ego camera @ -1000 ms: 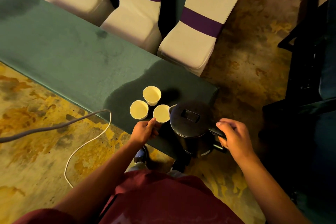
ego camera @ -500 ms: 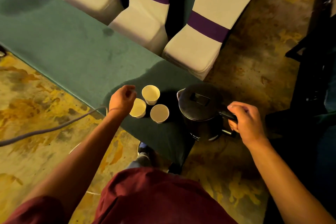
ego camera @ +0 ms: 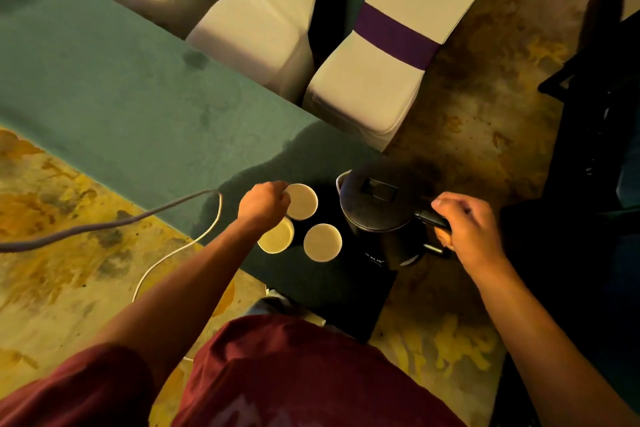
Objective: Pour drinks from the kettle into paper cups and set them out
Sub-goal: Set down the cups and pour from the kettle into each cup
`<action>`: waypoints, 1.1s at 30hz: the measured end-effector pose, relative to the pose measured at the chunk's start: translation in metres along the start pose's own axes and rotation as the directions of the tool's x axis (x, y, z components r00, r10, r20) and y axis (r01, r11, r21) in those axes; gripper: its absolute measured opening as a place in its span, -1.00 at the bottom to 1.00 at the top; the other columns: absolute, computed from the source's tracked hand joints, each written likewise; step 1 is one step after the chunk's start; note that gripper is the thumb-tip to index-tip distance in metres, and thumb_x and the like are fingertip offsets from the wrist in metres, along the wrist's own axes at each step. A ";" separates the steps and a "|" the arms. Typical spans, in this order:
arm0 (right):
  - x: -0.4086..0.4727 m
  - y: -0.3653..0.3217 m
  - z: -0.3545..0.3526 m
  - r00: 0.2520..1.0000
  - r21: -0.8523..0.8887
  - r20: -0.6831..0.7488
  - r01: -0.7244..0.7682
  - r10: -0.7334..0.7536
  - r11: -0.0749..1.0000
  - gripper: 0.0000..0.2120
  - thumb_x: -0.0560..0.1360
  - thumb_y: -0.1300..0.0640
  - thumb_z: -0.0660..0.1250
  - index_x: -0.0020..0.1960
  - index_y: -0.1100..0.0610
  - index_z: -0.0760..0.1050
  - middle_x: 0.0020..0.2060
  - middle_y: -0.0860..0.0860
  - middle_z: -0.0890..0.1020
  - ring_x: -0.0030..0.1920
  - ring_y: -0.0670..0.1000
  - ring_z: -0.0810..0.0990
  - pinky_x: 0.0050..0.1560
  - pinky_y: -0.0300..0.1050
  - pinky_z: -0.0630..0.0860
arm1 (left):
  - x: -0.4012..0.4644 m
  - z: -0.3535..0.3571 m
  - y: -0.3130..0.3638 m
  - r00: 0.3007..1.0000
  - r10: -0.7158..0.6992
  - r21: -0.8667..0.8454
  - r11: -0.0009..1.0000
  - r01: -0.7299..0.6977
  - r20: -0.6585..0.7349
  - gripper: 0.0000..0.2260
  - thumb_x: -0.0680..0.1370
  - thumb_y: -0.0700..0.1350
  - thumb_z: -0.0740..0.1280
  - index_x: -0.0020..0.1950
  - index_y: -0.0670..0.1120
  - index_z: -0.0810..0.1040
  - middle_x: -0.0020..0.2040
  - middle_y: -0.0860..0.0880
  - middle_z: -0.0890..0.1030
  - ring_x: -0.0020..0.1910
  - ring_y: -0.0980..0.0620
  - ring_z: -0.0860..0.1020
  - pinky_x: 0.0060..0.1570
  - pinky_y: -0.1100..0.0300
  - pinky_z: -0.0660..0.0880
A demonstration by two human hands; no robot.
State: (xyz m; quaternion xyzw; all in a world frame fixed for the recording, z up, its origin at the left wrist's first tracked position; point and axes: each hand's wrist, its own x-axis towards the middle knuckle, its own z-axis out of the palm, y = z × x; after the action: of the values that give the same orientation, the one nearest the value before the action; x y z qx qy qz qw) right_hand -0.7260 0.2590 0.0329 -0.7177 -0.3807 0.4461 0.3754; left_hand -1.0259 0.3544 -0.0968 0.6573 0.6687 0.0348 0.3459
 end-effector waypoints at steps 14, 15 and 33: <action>0.026 -0.012 0.027 0.996 -0.177 0.077 -0.026 0.040 0.984 -0.60 0.31 -0.15 0.34 -0.20 0.23 0.54 -0.31 0.17 0.46 -0.22 0.17 0.49 -0.19 0.09 0.41 | 0.005 0.012 -0.012 0.990 0.042 -0.238 0.969 -0.074 -0.137 -0.69 0.63 -0.04 0.24 0.35 0.00 0.57 0.00 -0.03 0.71 -0.18 0.07 0.61 -0.18 0.18 0.54; 0.028 -0.013 0.028 0.996 -0.194 0.077 -0.031 0.047 0.981 -0.61 0.31 -0.15 0.34 -0.21 0.20 0.55 -0.32 0.16 0.47 -0.23 0.16 0.50 -0.19 0.09 0.43 | 0.006 0.012 -0.012 0.989 0.046 -0.251 0.965 -0.081 -0.141 -0.69 0.64 -0.03 0.24 0.36 0.00 0.56 0.01 -0.03 0.71 -0.17 0.06 0.62 -0.16 0.18 0.55; 0.035 -0.028 0.037 0.983 -0.462 0.182 0.111 -0.029 0.880 -0.69 0.47 -0.02 0.29 -0.38 0.11 0.47 -0.57 -0.08 0.39 -0.48 0.00 0.37 -0.36 -0.02 0.32 | 0.010 0.022 -0.018 0.986 0.063 -0.328 0.938 -0.113 -0.157 -0.69 0.65 -0.03 0.23 0.37 -0.02 0.55 0.06 -0.04 0.70 -0.10 0.09 0.62 -0.09 0.19 0.56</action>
State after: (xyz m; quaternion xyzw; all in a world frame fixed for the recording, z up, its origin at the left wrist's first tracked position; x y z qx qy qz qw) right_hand -0.7553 0.3095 0.0328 -0.7324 -0.5337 0.3860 0.1725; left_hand -1.0290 0.3524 -0.1269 0.6137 0.6461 0.2111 0.4017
